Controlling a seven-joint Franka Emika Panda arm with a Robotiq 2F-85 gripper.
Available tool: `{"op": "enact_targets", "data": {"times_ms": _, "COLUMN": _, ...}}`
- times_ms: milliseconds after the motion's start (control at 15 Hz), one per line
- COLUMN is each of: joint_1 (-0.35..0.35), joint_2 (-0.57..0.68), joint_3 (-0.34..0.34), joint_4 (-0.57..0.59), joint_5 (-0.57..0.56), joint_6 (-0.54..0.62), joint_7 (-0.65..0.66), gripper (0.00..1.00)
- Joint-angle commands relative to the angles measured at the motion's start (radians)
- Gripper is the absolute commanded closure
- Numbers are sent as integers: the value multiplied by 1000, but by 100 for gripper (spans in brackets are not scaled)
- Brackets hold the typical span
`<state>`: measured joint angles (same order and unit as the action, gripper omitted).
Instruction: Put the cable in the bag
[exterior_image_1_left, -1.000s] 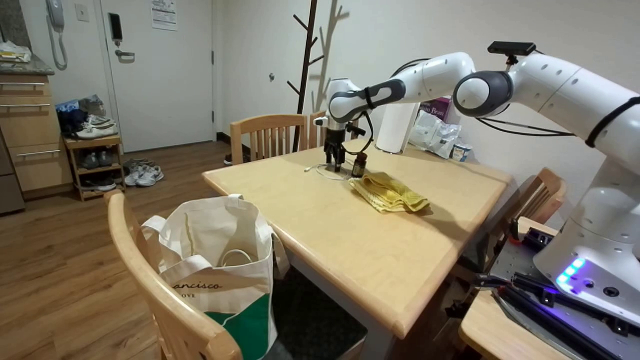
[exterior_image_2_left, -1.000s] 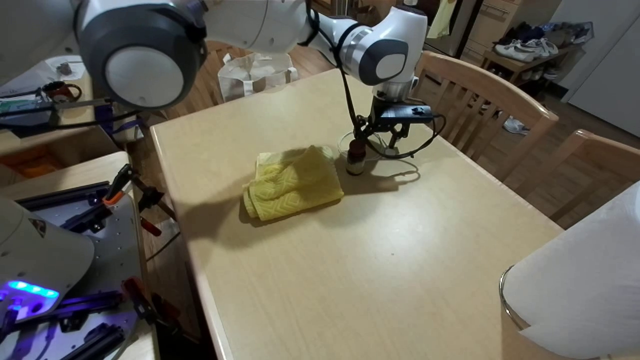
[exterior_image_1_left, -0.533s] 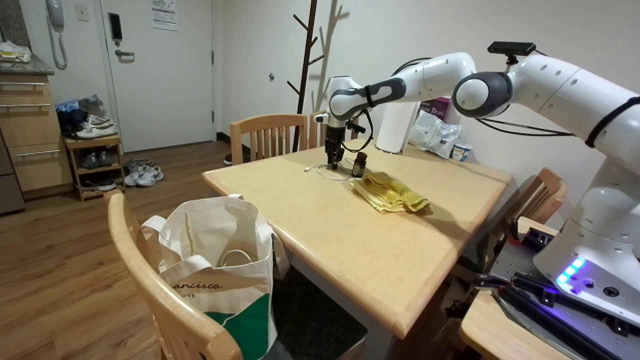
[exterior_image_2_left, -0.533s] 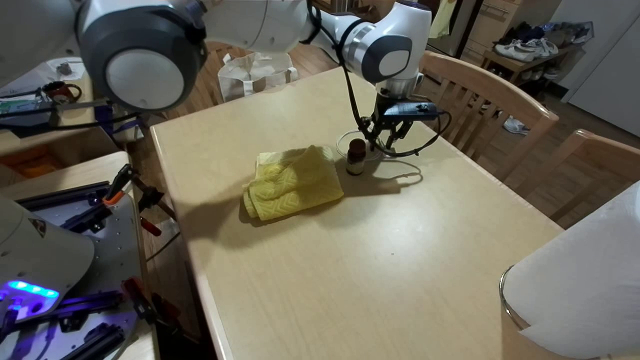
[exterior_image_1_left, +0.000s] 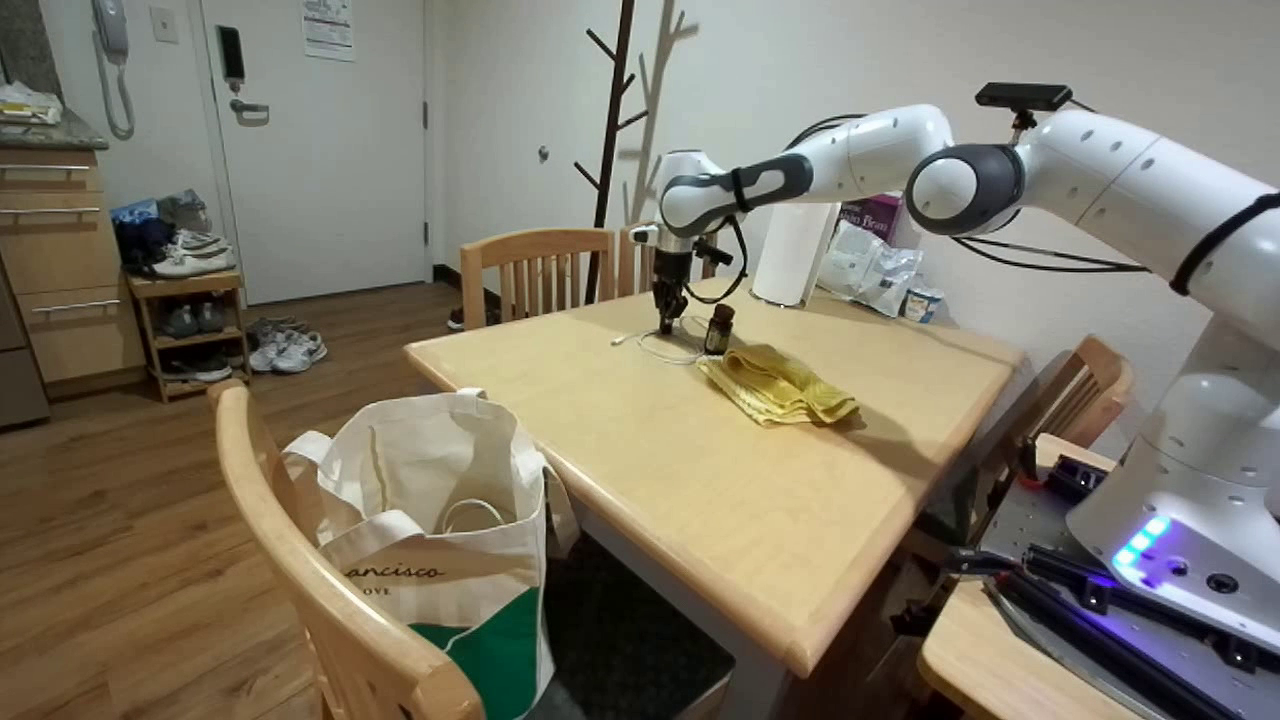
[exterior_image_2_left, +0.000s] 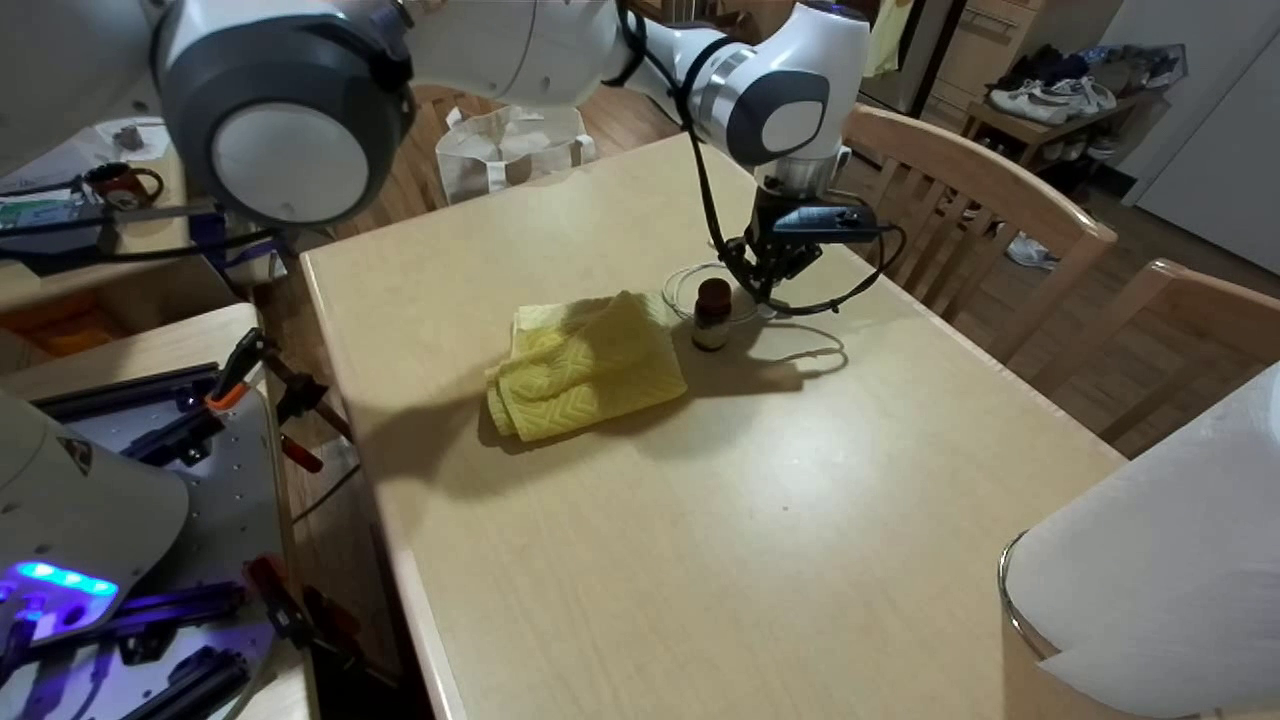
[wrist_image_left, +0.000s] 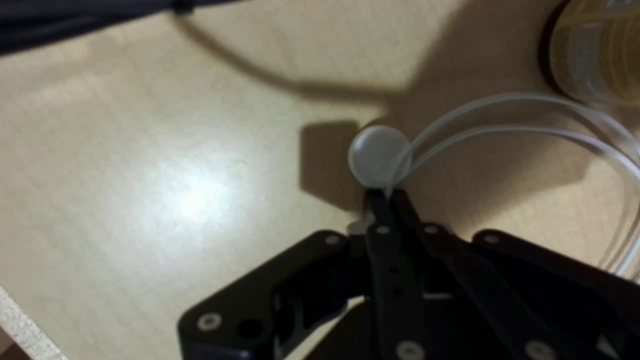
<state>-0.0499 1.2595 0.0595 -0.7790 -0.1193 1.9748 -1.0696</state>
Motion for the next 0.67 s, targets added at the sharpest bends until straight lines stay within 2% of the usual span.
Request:
{"op": "enact_targets", "data": {"times_ms": 0, "joint_1": -16, "joint_2": 30, "joint_3": 26, "joint_4": 56, "joint_5": 40, "joint_6": -39, "joint_7": 4, "gripper": 94}}
{"op": "enact_targets", "data": {"times_ms": 600, "joint_1": -23, "joint_2": -34, "joint_3": 112, "joint_4": 76, "joint_5": 182, "joint_6": -10, "joint_7": 8, "gripper": 95}}
